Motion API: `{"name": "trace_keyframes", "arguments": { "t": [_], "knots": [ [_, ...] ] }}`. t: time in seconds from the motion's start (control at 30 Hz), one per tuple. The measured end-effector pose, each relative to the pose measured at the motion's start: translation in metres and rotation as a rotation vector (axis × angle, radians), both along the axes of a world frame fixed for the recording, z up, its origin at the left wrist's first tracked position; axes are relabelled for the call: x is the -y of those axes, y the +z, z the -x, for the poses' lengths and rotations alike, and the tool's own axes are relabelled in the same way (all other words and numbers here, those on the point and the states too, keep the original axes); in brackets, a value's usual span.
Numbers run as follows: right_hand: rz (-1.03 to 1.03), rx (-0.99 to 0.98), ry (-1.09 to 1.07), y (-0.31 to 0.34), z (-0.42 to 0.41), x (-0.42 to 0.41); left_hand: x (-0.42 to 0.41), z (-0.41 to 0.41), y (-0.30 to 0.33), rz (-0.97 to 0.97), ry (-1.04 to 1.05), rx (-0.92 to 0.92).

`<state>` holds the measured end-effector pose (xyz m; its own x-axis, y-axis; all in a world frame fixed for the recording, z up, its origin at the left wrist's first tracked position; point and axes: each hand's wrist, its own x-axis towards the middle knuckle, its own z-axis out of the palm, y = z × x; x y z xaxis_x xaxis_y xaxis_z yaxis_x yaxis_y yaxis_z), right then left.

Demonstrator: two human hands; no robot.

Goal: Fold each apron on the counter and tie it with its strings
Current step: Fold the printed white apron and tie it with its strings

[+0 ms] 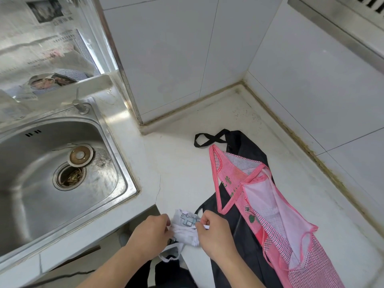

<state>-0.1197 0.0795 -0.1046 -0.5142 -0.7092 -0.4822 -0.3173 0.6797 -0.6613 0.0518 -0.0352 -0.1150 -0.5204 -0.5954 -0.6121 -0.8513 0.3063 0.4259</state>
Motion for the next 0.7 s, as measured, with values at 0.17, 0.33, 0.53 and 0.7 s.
{"name": "trace_keyframes", "arguments": {
  "t": [0.17, 0.33, 0.53, 0.7],
  "knots": [
    [-0.022, -0.016, 0.004, -0.005, -0.002, -0.003, 0.002, -0.002, 0.004, -0.019, 0.023, 0.000],
    [-0.032, -0.056, 0.009, -0.007, -0.001, -0.004, 0.008, -0.005, 0.016, -0.296, 0.123, -0.235],
    [-0.030, -0.067, 0.016, -0.005, -0.001, 0.001, 0.004, 0.005, 0.031, -0.222, -0.130, -0.371],
    [-0.040, -0.061, 0.035, -0.006, -0.003, 0.003, -0.002, 0.012, 0.040, -0.246, -0.105, -0.364]
  ]
}}
